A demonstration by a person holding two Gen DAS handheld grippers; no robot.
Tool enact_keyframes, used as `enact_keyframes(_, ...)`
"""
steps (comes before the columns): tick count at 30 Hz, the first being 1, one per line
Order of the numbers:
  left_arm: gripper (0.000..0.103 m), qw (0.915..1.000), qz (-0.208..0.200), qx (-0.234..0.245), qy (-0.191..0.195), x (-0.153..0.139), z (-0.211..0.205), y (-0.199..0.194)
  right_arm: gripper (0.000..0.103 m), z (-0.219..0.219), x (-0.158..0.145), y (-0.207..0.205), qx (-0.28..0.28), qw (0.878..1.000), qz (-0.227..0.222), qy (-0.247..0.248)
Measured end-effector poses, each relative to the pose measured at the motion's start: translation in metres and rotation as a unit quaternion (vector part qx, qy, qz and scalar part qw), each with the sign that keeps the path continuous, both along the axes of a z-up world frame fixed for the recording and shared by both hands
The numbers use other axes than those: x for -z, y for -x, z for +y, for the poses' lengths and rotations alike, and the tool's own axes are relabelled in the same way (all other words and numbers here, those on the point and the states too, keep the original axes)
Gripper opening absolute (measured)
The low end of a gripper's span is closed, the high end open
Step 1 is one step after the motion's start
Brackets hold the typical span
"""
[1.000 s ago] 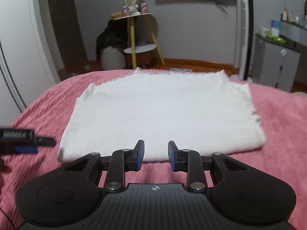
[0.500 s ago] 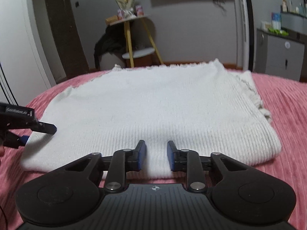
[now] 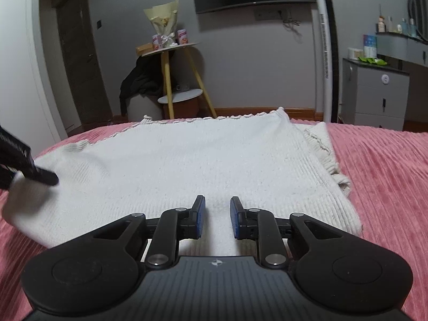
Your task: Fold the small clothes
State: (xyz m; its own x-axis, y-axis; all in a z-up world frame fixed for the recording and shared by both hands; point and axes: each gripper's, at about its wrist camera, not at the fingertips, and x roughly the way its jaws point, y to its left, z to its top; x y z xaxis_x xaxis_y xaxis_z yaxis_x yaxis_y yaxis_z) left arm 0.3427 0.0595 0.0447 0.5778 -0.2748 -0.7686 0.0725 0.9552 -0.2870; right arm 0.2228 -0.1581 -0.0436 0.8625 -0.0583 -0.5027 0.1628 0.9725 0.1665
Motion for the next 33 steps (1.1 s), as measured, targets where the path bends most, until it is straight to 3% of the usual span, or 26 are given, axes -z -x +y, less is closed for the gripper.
enact_keyframes(5, 0.018, 0.9971, -0.026, 0.065, -0.031, -0.018, -0.07, 0.002, 0.019, -0.004, -0.001, -0.001, 0.013, 1.0, -0.005, 0.0)
enact_keyframes(9, 0.02, 0.9934, -0.017, 0.105, -0.043, 0.004, -0.119, 0.001, 0.019, -0.009, 0.002, -0.002, 0.023, 1.0, -0.001, -0.003)
enact_keyframes(12, 0.028, 0.9881, -0.005, 0.142, -0.057, 0.024, -0.139, 0.009, 0.019, -0.013, 0.005, -0.004, 0.026, 1.0, 0.006, -0.005)
enact_keyframes(14, 0.031, 0.986, -0.033, 0.154, -0.056, 0.014, -0.137, 0.024, 0.019, -0.016, 0.008, -0.005, 0.03, 0.999, 0.011, -0.005)
enact_keyframes(17, 0.036, 0.9886, -0.072, 0.132, -0.012, -0.009, -0.108, 0.047, 0.018, -0.023, 0.011, -0.007, 0.038, 0.999, 0.015, -0.019)
enact_keyframes(19, 0.041, 0.9926, -0.084, 0.087, -0.008, -0.018, -0.089, 0.053, 0.018, -0.025, 0.011, -0.007, 0.039, 0.999, 0.014, -0.027)
enact_keyframes(21, 0.04, 0.9937, -0.098, 0.042, -0.034, -0.016, -0.073, 0.053, 0.018, -0.024, 0.012, -0.007, 0.039, 0.999, 0.014, -0.024)
enact_keyframes(24, 0.037, 0.9949, -0.065, 0.007, -0.077, 0.005, -0.068, 0.041, 0.018, -0.024, 0.011, -0.006, 0.039, 0.999, 0.014, -0.026)
enact_keyframes(27, 0.038, 0.9956, -0.017, 0.044, -0.081, 0.035, -0.088, 0.036, 0.018, -0.023, 0.01, -0.004, 0.04, 0.999, 0.014, -0.027)
enact_keyframes(28, 0.044, 0.9933, -0.006, 0.062, -0.097, 0.044, -0.1, 0.038, 0.019, -0.022, 0.01, -0.004, 0.04, 0.999, 0.014, -0.027)
enact_keyframes(31, 0.049, 0.9804, -0.043, 0.096, -0.167, 0.048, -0.123, 0.052, 0.019, -0.02, 0.01, -0.004, 0.038, 0.999, 0.017, -0.021)
enact_keyframes(33, 0.057, 0.9849, -0.042, 0.092, -0.141, 0.043, -0.112, 0.057, 0.019, -0.02, 0.011, -0.004, 0.034, 0.999, 0.018, -0.017)
